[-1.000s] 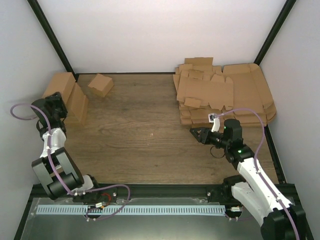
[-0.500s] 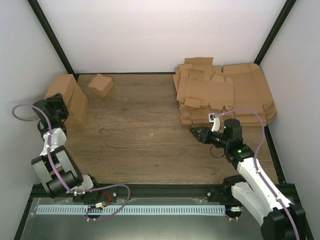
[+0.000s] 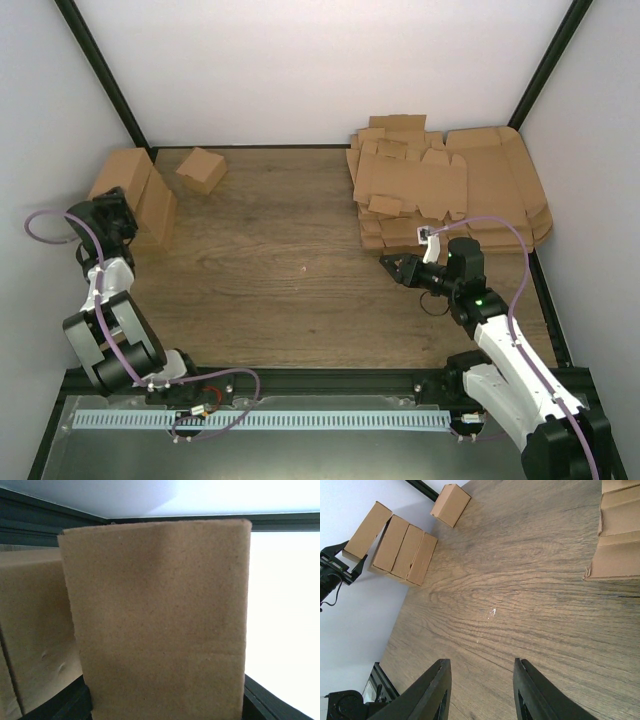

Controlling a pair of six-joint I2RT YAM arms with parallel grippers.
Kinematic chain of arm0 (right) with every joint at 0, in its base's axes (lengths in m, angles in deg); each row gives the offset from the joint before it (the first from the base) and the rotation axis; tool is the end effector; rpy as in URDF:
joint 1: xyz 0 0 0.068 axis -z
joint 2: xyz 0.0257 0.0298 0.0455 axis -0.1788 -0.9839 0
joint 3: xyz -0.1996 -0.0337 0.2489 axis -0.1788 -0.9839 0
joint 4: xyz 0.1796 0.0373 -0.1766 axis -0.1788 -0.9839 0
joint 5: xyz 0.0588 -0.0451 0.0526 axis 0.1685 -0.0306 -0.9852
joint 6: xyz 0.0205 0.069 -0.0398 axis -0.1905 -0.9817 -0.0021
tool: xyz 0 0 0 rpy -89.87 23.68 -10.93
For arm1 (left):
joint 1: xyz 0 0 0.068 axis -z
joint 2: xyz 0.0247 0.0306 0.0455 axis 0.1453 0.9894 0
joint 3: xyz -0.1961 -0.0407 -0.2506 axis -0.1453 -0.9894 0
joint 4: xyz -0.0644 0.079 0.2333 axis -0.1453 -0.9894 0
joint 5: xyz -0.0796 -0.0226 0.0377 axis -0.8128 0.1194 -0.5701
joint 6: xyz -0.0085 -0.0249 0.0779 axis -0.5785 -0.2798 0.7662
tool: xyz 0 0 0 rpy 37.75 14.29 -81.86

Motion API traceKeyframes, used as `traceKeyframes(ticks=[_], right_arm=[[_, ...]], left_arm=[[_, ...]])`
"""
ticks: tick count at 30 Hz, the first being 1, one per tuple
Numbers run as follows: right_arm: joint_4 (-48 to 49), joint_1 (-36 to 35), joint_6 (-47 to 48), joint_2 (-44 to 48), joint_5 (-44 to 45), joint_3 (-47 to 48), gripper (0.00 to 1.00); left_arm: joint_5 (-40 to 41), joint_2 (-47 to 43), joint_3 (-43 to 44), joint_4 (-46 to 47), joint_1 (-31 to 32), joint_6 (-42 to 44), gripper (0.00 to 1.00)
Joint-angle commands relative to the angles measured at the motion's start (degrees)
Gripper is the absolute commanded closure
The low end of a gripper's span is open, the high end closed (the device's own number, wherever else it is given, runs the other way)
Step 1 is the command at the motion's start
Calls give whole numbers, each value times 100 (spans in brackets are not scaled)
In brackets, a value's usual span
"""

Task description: Fold the paper box

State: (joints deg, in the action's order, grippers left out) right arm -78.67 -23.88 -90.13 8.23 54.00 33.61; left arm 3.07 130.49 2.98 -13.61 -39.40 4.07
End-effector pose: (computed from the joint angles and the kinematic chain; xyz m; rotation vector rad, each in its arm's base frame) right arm 0.1442 0.0774 0.2544 -0.0372 2.1407 1.1292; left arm 0.2845 0.1453 0.2969 -1.4694 1.2663 -0.8871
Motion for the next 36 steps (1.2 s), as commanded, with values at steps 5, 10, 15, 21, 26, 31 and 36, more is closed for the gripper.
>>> traceKeyframes(ticks=[5,10,15,21,26,31,36], right_arm=[[82,35,18,24,16,-11,63],[53,32,27,22,4,-3,63],[21,33,28,47,0,6,60],[9,33,10,68,-3,7,59],[12,36,-13,68,-30,14,59],[4,33,-32,64,-46,30,58],[18,38,-73,78,-61,-8,58]], left_arm=[[36,-169,-146,352,-25,-141,42],[123,-230,-173,239,-24,-115,42],[126,-250,-128,102,-24,-110,33],[168,-348,-11,-264,-24,-17,16],[144,-432,208,-852,-26,30,5],[87,-512,392,-1267,-24,28,0],[-24,-512,583,-1771,-24,36,0]])
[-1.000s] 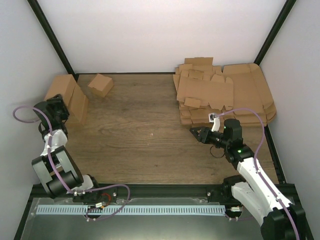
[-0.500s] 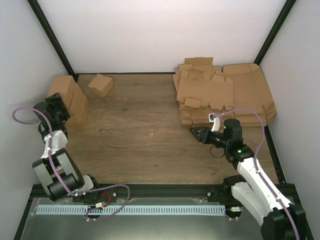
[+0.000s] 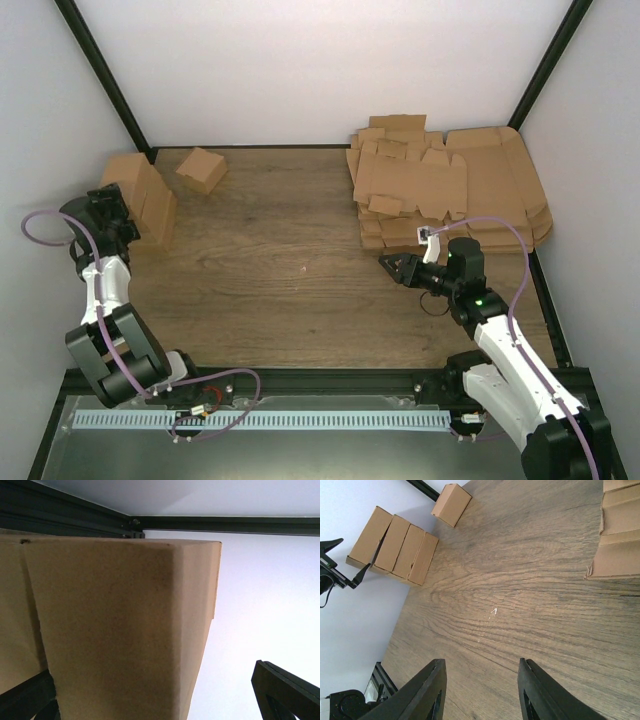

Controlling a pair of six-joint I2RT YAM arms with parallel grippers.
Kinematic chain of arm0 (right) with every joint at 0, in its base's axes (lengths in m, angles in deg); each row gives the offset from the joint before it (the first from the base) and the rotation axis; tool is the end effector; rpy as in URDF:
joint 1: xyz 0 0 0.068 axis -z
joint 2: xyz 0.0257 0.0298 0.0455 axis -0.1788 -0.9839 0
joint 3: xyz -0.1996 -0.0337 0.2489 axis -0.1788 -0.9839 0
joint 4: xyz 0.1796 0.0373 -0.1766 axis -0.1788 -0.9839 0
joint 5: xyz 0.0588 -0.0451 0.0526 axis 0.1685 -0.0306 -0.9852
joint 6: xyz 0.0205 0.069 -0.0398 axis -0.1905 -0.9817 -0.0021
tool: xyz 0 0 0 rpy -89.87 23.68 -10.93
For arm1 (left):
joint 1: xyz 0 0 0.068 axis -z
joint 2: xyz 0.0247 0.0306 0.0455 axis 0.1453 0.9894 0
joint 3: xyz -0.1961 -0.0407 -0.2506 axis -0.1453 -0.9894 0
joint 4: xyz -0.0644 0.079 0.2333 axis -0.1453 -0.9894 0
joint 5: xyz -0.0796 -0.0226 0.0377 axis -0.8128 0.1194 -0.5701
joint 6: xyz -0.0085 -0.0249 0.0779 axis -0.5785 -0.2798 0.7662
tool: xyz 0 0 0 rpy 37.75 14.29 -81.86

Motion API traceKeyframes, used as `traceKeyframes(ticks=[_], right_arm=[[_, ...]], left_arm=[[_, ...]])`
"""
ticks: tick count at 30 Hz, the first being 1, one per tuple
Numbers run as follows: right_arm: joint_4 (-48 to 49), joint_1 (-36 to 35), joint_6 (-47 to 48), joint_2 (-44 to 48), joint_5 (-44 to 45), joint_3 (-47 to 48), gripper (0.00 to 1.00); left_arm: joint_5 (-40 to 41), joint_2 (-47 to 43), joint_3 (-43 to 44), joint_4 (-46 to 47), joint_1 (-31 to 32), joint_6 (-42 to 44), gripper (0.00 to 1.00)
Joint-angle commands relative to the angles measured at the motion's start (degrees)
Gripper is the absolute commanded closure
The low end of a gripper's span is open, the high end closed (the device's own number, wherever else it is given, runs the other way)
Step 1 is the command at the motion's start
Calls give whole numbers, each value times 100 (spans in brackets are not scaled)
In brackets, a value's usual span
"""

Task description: Fold the paper box

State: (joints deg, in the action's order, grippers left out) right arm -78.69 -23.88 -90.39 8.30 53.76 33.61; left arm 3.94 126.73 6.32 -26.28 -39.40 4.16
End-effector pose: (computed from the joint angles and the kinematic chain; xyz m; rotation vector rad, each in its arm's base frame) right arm 0.1438 0.0775 0.2546 -0.0357 2.1411 1.1360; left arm 0.2705 0.1380 0.3078 -1.5641 1.3052 -0.8555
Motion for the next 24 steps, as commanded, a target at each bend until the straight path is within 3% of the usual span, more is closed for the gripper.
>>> traceKeyframes(ticks=[1,11,24], right_arm=[[24,39,-56,78,-32,-7,58],[68,39,-73,23,-44,-14,56],[32,32,-61,43,-58,-20,56]], left_arm=[[-127,-138,286,-626,-24,14,0],[131,-319,712,-1674,-24,63,0],[300,-168,837,-1694,-24,210,0]])
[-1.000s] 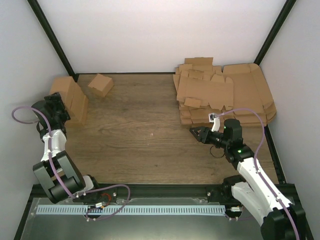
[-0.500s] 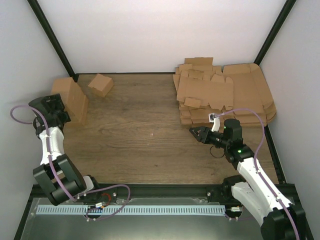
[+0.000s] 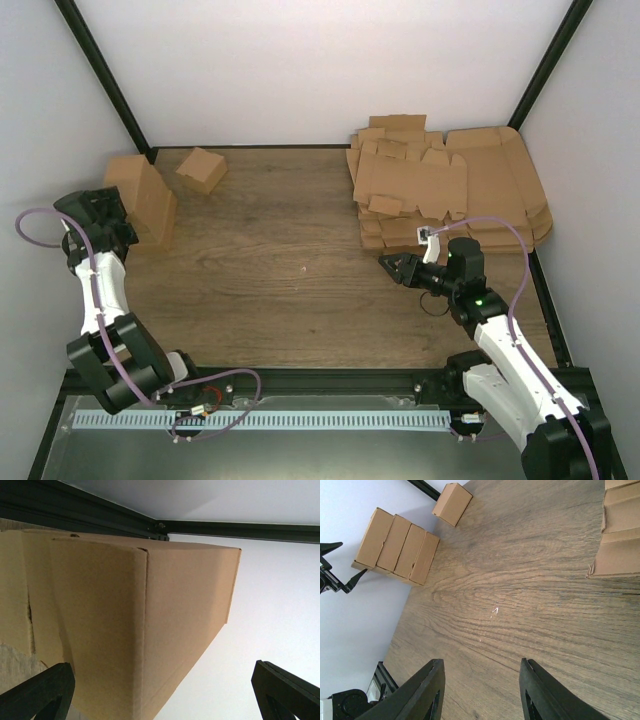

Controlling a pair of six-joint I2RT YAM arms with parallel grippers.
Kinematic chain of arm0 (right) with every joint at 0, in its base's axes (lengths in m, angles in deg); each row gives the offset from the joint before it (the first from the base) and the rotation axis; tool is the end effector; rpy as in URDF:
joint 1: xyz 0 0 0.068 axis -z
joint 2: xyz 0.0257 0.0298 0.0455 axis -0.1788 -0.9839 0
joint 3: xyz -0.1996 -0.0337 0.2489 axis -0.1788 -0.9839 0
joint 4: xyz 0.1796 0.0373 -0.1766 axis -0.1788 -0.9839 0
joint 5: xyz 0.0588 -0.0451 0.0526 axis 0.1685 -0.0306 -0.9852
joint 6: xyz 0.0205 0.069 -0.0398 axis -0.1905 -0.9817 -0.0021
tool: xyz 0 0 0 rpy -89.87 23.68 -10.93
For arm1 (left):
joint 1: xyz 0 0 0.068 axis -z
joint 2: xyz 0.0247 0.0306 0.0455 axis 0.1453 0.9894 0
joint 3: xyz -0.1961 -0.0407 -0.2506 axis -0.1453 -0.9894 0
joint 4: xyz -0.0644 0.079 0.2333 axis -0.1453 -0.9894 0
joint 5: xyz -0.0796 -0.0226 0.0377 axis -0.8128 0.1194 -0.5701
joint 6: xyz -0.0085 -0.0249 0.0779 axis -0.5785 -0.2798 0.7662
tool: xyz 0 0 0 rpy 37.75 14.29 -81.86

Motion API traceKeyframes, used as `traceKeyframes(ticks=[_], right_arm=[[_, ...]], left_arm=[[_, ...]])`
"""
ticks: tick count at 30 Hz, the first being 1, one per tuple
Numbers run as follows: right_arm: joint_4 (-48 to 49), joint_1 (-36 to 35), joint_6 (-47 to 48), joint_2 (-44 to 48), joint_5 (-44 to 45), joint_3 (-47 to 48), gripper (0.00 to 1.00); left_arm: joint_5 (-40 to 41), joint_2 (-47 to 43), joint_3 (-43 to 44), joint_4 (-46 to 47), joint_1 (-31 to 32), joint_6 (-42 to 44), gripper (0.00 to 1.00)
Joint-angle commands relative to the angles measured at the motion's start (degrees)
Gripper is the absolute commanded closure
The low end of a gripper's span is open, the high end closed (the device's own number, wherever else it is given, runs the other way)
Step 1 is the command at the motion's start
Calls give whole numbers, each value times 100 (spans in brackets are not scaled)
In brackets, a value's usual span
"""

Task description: Fold the paper box

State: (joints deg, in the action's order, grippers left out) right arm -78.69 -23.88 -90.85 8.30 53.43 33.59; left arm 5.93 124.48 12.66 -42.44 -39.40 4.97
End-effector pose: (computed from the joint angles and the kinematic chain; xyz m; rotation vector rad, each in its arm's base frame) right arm 0.1435 0.0778 0.2546 -0.0310 2.1435 1.1464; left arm 0.2573 0.1329 0.3231 -1.6865 1.3592 -0.7857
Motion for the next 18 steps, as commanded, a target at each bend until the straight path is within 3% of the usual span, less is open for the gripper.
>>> traceKeyframes(ticks=[1,18], right_arm=[[33,31,-15,31,-25,-18,56],[5,32,11,17,-36,22,56]], left_arm=[[155,25,203,-83,-29,142,0],[64,417,457,176,-68,404,0]])
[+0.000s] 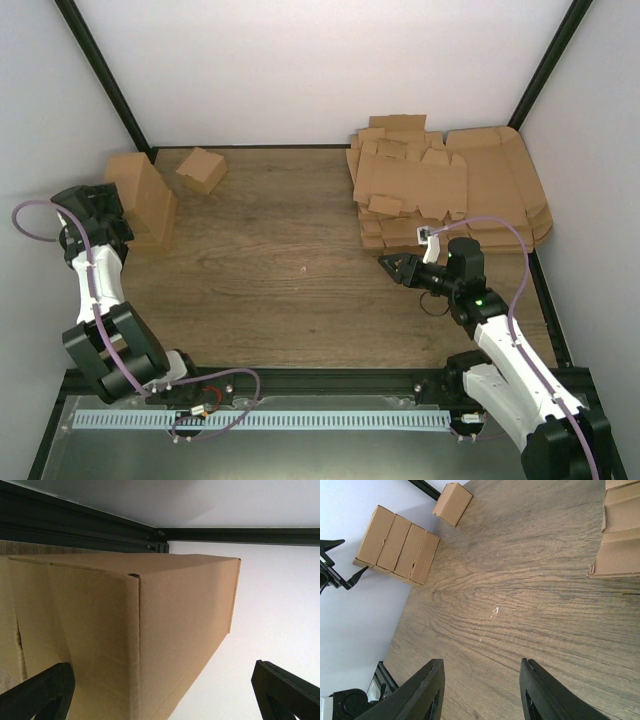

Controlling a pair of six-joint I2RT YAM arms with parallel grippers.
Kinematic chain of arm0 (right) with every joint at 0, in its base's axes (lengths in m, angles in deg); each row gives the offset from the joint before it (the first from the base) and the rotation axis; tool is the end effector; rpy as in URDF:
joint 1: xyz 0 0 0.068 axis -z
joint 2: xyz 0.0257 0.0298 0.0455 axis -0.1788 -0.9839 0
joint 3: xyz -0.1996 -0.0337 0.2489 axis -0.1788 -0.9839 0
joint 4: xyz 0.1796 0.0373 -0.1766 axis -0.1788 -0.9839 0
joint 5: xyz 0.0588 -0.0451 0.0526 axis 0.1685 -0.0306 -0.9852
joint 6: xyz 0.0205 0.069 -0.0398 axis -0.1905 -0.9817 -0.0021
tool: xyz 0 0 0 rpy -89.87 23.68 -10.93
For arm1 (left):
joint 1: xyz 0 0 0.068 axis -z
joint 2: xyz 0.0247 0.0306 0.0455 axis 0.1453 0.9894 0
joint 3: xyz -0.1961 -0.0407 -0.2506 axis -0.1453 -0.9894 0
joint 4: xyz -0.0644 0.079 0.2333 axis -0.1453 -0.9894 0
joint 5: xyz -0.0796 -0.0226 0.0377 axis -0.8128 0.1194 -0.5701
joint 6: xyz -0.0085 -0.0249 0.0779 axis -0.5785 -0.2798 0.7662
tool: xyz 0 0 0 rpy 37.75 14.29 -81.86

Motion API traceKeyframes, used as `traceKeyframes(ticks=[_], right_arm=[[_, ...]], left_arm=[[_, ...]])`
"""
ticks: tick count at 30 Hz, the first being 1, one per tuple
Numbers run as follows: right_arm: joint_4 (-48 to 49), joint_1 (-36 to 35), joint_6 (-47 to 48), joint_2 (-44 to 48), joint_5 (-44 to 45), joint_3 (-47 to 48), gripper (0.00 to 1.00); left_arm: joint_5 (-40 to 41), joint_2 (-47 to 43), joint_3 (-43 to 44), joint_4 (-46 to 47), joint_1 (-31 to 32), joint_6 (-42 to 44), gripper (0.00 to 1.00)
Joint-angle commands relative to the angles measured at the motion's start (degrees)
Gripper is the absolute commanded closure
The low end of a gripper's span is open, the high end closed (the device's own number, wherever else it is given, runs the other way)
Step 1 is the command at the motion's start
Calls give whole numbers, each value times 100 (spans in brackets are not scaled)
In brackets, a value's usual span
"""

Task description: Fold the paper box

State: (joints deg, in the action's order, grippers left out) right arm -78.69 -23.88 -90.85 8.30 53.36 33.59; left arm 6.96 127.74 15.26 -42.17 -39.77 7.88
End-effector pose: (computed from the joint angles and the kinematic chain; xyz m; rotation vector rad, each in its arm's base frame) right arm 0.1435 0.0779 0.2546 -0.0319 2.1436 1.1476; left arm 0.2700 0.1443 0.3245 -1.6613 1.3842 -0.7331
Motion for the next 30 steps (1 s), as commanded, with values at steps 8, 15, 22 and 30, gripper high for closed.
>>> traceKeyframes(ticks=[8,15,22,30], right_arm=[[70,35,-19,-36,-44,26,56],[-51,37,342,-157,28,281,36],[18,35,508,-273,738,552,0],[958,38,1129,586,1829,-84,0]], left_arm=[[38,-182,123,-141,-31,155,0],[-274,-800,158,-779,-27,1114,0],[-1282,-2052,-329,-1203,19,3068,0],[-1489,-3186,-1645,-865,1085,4116,0]])
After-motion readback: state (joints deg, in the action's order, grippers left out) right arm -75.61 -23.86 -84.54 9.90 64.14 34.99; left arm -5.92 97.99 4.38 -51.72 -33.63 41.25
